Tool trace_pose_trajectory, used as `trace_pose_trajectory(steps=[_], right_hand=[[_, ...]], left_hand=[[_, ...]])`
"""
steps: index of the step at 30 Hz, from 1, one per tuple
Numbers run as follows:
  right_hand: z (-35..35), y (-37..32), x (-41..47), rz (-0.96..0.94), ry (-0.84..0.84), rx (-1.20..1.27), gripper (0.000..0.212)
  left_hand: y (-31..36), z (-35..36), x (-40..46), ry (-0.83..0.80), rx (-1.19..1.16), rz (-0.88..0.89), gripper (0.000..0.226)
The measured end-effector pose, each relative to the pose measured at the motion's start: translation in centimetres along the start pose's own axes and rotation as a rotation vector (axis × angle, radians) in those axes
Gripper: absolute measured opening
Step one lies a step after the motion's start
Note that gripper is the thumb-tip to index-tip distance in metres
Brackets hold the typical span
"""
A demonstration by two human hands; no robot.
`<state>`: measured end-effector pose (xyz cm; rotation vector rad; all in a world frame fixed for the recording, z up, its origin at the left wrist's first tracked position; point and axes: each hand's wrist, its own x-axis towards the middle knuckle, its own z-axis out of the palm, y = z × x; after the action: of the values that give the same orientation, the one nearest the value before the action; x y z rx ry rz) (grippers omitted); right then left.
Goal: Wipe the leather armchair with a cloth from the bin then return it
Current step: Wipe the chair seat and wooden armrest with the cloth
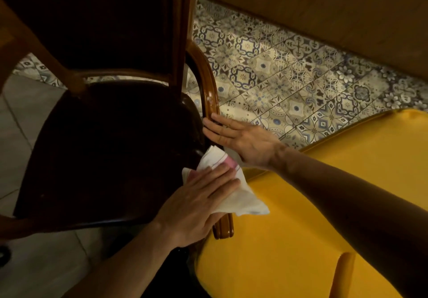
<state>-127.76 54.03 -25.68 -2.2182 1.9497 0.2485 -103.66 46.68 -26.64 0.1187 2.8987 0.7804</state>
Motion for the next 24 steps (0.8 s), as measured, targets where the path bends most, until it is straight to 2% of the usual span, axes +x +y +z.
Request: trace_pose_trajectory(steps=[11, 18, 24], right_hand=[[-0.6, 0.0, -0.1, 0.019, -0.026, 0.025, 0.102], [-0.5, -0.3, -0.1, 0.035, -0.038, 0.056, 0.102], [-0.4, -0.2, -0.1, 0.032, -0.035, 0.041, 0.098]], left_hand=[[1.8, 1.4, -2.5, -0.056, 0.080, 0.145, 0.070], [0.3, 0.4, -2.1, -0.161, 0.009, 0.222, 0.066], [-0.4, 0.5, -1.5, -0.082, 0.060, 0.253, 0.064]])
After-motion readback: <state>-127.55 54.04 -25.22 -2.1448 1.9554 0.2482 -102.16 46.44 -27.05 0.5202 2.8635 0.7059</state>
